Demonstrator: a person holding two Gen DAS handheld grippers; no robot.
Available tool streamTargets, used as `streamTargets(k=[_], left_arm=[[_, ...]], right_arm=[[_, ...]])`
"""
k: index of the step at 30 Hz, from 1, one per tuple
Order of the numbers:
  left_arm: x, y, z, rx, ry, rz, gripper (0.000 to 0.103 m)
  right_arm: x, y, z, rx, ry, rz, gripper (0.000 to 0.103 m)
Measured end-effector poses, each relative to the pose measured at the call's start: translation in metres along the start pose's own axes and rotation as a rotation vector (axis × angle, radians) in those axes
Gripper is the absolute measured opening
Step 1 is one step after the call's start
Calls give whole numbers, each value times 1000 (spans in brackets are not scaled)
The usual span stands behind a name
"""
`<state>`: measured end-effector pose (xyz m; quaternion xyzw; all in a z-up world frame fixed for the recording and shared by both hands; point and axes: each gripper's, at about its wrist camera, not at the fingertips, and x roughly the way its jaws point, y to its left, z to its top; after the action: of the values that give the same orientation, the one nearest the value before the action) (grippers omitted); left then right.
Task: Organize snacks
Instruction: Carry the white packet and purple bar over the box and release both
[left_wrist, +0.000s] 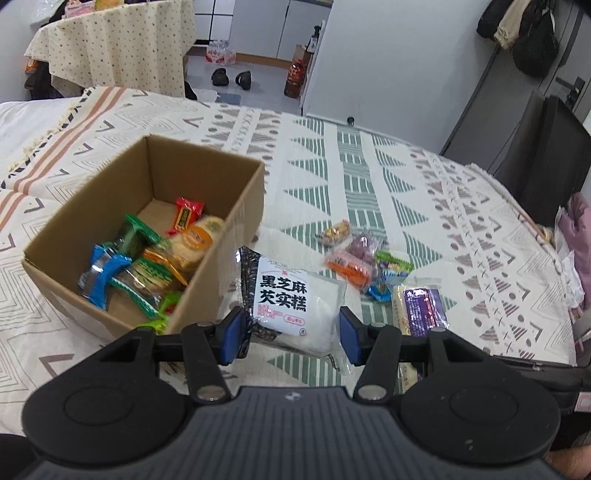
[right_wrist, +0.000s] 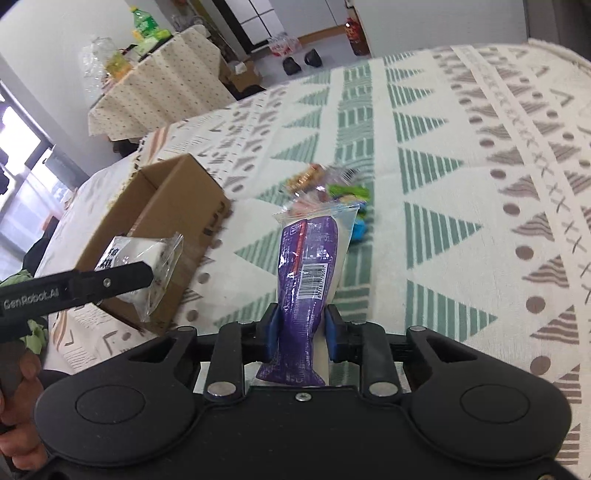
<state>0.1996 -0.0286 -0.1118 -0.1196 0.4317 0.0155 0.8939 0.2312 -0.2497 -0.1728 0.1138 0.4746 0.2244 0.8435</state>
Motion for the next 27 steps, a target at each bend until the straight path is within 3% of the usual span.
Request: streamTargets(k=[13,27], left_arm=[[-35,32,28,-58,-96,7,53],[-49,93,63,-140,-144,55,53]], right_arm=[[-15,53,30,-44,-55,37,25],[4,107,53,-52,-75,71,25]])
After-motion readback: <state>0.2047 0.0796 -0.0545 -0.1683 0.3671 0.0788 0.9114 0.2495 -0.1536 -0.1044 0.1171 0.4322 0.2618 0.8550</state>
